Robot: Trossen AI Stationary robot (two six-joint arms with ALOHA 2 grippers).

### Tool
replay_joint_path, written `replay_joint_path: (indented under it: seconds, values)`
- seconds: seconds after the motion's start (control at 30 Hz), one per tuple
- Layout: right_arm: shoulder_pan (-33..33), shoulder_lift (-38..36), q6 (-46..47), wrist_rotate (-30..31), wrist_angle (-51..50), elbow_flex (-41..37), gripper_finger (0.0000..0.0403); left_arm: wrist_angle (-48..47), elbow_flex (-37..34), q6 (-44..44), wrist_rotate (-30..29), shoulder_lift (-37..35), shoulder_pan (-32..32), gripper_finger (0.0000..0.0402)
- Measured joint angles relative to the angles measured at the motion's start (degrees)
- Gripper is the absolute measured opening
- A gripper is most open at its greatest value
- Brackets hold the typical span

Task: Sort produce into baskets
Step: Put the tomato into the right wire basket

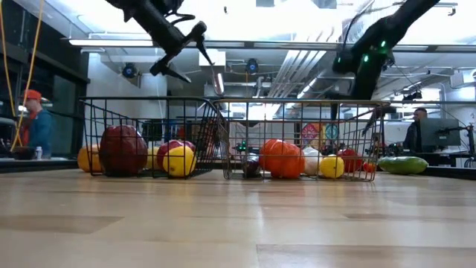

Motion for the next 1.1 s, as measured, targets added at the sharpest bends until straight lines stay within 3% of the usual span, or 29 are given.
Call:
replay_joint_path:
  seconds: [0.1,0.23,0.47,0.67,0.97,1.1]
  values:
    - [-0.5,3.9,1.0,-2.8,0.0,0.0,0.0371,2.2,0.0,0.9,2.6,0.2,3.7,0.0369]
    - [-0.2,6.3,1.5,-2.3,-0.5,0.0,0.0371,3.2,0.0,3.6,5.4,-0.3,8.0,0.0369]
    - [-0.2,6.3,5.1,7.1,-1.6,0.0,0.0371,3.4,0.0,13.0,9.6,-0.6,14.1,0.0369]
    - [-0.2,6.3,12.0,10.6,-3.2,0.0,0.0371,3.8,0.0,18.3,12.8,-0.6,18.0,0.0369]
    - [-0.2,7.0,15.2,9.3,-1.7,0.1,0.0371,6.4,0.0,20.2,17.1,-0.6,21.0,0.0369]
    - [-0.2,8.9,13.6,5.4,1.0,0.1,0.0371,6.4,0.0,20.5,17.3,-0.6,21.2,0.0369]
